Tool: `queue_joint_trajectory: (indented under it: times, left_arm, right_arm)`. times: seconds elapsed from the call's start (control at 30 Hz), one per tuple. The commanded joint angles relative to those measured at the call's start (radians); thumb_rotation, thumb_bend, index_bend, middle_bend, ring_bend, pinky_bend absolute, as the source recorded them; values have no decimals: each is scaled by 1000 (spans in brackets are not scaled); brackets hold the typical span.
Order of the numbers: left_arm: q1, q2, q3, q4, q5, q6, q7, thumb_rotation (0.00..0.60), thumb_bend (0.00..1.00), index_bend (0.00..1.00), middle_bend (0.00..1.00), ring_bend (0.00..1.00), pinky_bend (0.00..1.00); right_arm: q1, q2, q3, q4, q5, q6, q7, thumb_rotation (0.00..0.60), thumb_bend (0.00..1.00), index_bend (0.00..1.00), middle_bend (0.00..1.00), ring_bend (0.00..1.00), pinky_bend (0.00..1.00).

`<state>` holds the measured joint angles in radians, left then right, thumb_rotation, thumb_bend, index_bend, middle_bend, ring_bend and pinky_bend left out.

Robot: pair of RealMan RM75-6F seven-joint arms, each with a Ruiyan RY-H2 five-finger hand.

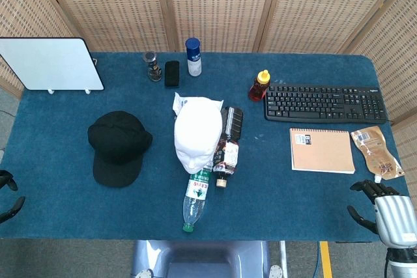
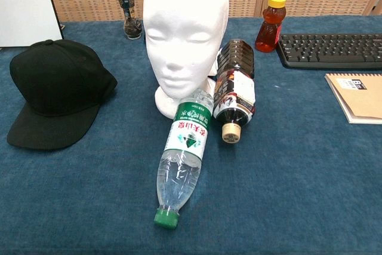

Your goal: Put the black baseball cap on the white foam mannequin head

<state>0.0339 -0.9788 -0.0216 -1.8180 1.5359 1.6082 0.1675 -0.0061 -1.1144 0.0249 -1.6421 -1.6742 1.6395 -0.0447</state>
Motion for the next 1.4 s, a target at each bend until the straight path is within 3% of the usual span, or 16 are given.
queue_joint_trajectory:
  times: [0.03,0.87,1.23,1.4]
  left_arm:
    - [1,-2,2,1,-1,-1,-1,600,234,530,390,313,529]
    - [14,32,-14,10,-1,40,-31,600,234,530,390,312,529]
    - [-22,18,-3,27,5,-35,-10,600,233,530,390,312,527]
    - [-60,-29,3,72,24,-92,6,600,102,529,390,312,521]
  right_arm:
    - [1,1,1,-2,-1,-1,-2,600,233,426,471,513,579]
    - [-17,18,-8,-13,-18,31,0,600,234,426,472,513,579]
    - [-23,21,-10,-9,-13,32,6,600,233,426,472,513,579]
    - [-28,22,-12,-8,-12,34,6,600,233,426,472,513,579]
